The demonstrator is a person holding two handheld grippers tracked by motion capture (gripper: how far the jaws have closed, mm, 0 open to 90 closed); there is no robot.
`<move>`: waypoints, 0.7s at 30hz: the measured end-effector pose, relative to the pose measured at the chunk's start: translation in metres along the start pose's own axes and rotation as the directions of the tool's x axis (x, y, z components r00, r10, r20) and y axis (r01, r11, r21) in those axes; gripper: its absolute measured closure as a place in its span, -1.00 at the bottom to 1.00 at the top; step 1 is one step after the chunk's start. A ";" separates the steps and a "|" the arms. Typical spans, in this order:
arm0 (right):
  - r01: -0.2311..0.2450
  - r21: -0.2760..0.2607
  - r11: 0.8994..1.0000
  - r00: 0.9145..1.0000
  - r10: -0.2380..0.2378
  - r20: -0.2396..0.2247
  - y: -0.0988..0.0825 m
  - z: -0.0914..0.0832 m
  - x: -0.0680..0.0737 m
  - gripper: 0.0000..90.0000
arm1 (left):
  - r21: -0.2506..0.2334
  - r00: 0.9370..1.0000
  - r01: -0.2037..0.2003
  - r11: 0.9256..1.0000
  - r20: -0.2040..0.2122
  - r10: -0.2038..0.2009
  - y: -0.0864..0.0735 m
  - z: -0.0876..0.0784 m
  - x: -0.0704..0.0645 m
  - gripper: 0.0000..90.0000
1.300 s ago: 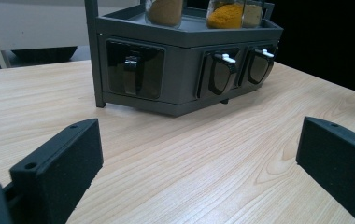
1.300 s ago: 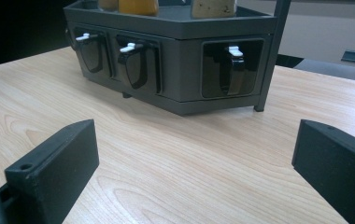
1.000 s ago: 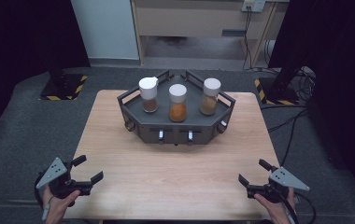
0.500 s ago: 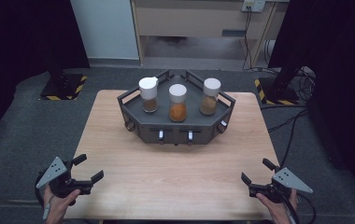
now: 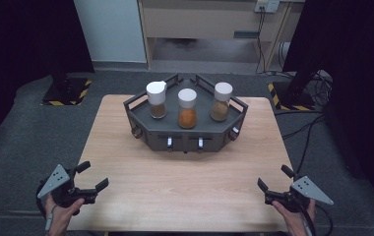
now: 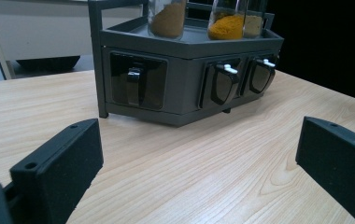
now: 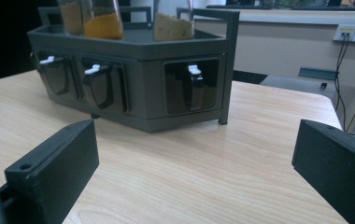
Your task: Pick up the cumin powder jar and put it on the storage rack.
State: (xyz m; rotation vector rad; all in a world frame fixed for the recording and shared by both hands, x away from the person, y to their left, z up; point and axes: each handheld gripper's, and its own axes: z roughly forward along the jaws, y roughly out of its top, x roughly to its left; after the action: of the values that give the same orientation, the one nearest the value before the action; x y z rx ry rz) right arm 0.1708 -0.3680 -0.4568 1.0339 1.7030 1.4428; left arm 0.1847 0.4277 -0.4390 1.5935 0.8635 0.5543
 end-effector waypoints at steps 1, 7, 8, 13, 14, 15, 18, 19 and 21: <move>0.001 -0.002 1.000 1.000 -0.001 -0.002 0.000 0.000 0.000 -0.98 | -0.004 1.000 0.000 1.000 -0.001 0.000 0.000 -0.001 0.000 -1.00; -0.003 -0.009 1.000 1.000 0.003 0.014 -0.001 -0.002 0.001 -0.98 | -0.003 1.000 0.001 1.000 -0.006 -0.001 -0.001 -0.002 0.000 -1.00; -0.003 -0.010 1.000 1.000 0.003 0.015 -0.001 -0.003 0.001 -0.98 | -0.004 1.000 0.002 1.000 -0.007 -0.002 -0.001 -0.002 0.000 -1.00; -0.015 -0.017 1.000 0.999 0.016 0.030 -0.002 -0.005 0.002 -0.98 | -0.002 1.000 0.004 1.000 -0.015 -0.004 -0.001 -0.002 0.002 -1.00; -0.019 -0.016 1.000 0.999 0.019 0.029 -0.002 -0.005 0.001 -0.98 | -0.002 1.000 0.004 1.000 -0.017 -0.004 -0.001 -0.002 0.002 -1.00; -0.025 -0.018 1.000 0.999 0.025 0.027 -0.003 -0.005 0.000 -0.98 | -0.003 1.000 0.004 1.000 -0.018 -0.004 -0.001 -0.002 0.002 -1.00; -0.023 -0.016 1.000 0.999 0.023 0.028 -0.003 -0.005 0.000 -0.98 | -0.004 1.000 0.005 1.000 -0.021 -0.005 -0.001 -0.003 0.002 -1.00; -0.024 -0.016 1.000 0.999 0.024 0.027 -0.003 -0.005 0.000 -0.98 | -0.005 1.000 0.006 1.000 -0.022 -0.006 -0.001 -0.003 0.002 -1.00; -0.025 -0.017 1.000 0.999 0.025 0.026 -0.003 -0.005 0.000 -0.98 | -0.005 1.000 0.005 1.000 -0.020 -0.005 -0.001 -0.003 0.002 -1.00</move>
State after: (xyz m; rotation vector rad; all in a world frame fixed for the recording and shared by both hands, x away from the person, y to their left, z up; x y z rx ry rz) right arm 0.1658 -0.3705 -0.4588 1.0639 1.6628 1.4504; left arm 0.1836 0.4313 -0.4399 1.5831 0.8803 0.5695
